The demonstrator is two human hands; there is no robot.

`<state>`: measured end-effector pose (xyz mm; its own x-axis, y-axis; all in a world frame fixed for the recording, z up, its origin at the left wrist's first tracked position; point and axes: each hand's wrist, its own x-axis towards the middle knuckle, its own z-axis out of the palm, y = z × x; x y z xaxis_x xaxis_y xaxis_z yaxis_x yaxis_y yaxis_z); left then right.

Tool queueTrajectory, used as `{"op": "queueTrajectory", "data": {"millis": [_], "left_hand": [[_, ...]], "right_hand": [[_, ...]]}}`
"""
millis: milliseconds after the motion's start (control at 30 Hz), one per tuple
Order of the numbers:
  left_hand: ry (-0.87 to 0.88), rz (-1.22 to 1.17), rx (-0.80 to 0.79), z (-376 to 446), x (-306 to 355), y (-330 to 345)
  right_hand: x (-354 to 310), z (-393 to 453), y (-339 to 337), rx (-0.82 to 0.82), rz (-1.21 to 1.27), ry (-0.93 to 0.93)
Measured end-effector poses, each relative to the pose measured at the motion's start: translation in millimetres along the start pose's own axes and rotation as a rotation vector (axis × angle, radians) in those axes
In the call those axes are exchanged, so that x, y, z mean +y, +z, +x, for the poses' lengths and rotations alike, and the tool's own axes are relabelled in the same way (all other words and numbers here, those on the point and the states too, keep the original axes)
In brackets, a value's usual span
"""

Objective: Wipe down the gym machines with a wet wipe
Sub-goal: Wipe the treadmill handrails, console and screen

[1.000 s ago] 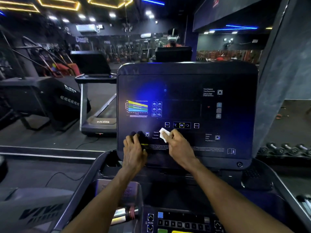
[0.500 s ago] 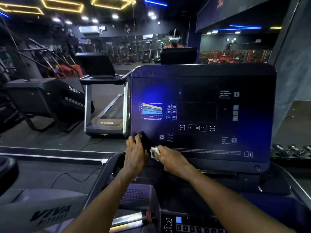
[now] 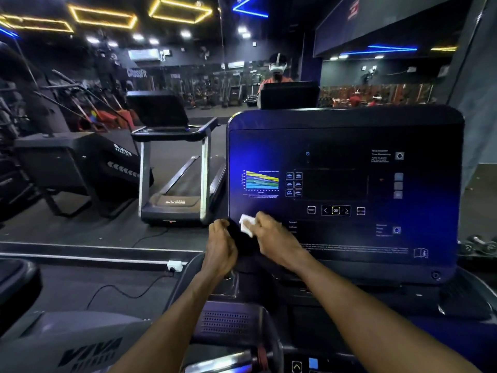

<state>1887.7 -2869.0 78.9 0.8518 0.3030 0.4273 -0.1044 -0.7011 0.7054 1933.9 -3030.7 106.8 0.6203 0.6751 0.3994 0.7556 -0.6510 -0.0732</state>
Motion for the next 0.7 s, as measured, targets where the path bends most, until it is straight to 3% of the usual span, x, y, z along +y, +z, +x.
{"op": "queueTrajectory", "data": {"millis": [67, 167, 233, 367, 533, 700], "left_hand": [[-0.055, -0.110, -0.004, 3, -2, -3], [-0.043, -0.109, -0.002, 6, -9, -5], [-0.048, -0.136, 0.013, 8, -11, -8], [-0.089, -0.234, 0.071, 15, -23, -3], [-0.149, -0.280, 0.108, 24, -10, -6], [-0.115, -0.294, 0.161, 28, -8, -5]], "right_hand": [[-14, 2, -1, -0.008, 0.035, 0.048], [-39, -11, 6, -0.270, -0.058, -0.087], [-41, -3, 0, -0.300, -0.081, -0.109], [-20, 23, -3, -0.041, -0.035, 0.007], [-30, 26, -5, -0.138, -0.115, -0.140], [-15, 55, -30, 0.108, -0.031, 0.007]]}}
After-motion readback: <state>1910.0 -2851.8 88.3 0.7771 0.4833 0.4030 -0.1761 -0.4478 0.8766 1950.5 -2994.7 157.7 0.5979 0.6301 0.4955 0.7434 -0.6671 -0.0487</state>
